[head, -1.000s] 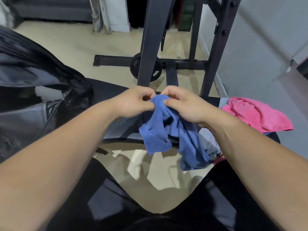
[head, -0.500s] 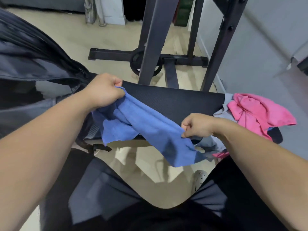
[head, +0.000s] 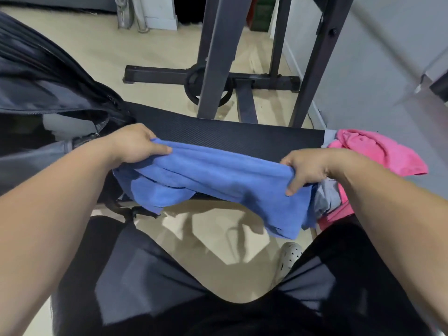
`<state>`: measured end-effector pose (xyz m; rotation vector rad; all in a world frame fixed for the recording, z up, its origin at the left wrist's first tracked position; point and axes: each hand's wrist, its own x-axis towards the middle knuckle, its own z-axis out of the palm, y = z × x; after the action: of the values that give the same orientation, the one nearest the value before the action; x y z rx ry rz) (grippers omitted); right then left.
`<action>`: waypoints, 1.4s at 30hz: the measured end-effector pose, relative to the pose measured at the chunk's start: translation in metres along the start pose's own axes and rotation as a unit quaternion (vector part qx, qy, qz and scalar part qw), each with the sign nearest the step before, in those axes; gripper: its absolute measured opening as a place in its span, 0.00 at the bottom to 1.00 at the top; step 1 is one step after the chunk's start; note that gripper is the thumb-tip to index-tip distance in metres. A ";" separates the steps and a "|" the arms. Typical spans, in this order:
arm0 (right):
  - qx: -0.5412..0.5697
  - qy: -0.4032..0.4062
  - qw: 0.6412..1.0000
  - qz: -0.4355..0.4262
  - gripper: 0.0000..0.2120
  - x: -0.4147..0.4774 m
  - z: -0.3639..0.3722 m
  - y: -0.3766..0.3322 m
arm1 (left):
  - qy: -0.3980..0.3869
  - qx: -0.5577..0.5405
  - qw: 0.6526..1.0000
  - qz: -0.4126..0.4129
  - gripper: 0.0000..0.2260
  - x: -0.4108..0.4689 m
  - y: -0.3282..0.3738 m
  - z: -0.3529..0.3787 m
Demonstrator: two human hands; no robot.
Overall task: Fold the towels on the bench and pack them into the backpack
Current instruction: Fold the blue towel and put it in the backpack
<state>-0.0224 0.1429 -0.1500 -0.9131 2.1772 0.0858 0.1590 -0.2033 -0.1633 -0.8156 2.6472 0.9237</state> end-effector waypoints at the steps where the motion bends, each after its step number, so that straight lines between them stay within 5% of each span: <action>1: -0.055 -0.032 0.997 0.039 0.13 0.002 0.000 0.008 | 0.054 0.020 0.998 -0.010 0.23 0.006 -0.003 0.002; 5: -0.123 0.085 0.981 0.125 0.10 0.018 -0.005 0.038 | 0.139 0.088 0.986 -0.019 0.23 0.023 0.000 0.014; 10: 0.028 0.242 0.960 0.140 0.10 0.044 -0.033 0.059 | 0.192 0.111 0.975 -0.027 0.14 0.057 0.024 0.022; 13: 0.099 0.223 0.961 0.130 0.07 0.058 -0.042 0.057 | 0.212 0.134 0.967 -0.041 0.14 0.080 0.035 0.022; 15: 0.148 0.140 0.971 0.127 0.15 0.061 -0.044 0.050 | 0.215 0.157 0.963 -0.049 0.14 0.096 0.039 0.023; 18: 0.016 0.000 0.989 0.144 0.21 0.070 -0.037 0.045 | 0.187 0.235 0.952 -0.067 0.17 0.112 0.045 0.031; 22: -0.100 0.049 0.980 0.165 0.02 0.079 -0.023 0.051 | 0.188 0.299 0.935 0.016 0.23 0.116 0.062 0.064; 26: -0.102 0.037 0.981 0.164 0.04 0.084 -0.021 0.058 | 0.200 0.252 0.937 0.139 0.21 0.100 0.086 0.106; 28: -0.095 0.020 0.983 0.157 0.13 0.087 -0.022 0.063 | 0.176 0.229 0.941 0.175 0.24 0.091 0.089 0.125; 30: -0.117 -0.008 0.981 0.152 0.17 0.085 -0.020 0.068 | 0.117 0.221 0.955 0.160 0.30 0.086 0.082 0.139; 33: -0.116 -0.020 0.985 0.127 0.09 0.084 -0.015 0.075 | 0.042 0.228 0.968 0.091 0.37 0.087 0.069 0.148; 39: 0.105 0.177 0.978 0.029 0.10 0.077 -0.030 0.079 | 0.035 0.241 0.970 0.017 0.35 0.108 0.065 0.126; 42: 0.128 0.161 0.978 0.035 0.10 0.075 -0.035 0.087 | 0.064 0.236 0.970 -0.013 0.32 0.117 0.065 0.113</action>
<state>-0.1335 0.1519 -0.1942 -0.7431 2.4461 -0.3232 0.0287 -0.1407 -0.2622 -0.8024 2.7810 0.2140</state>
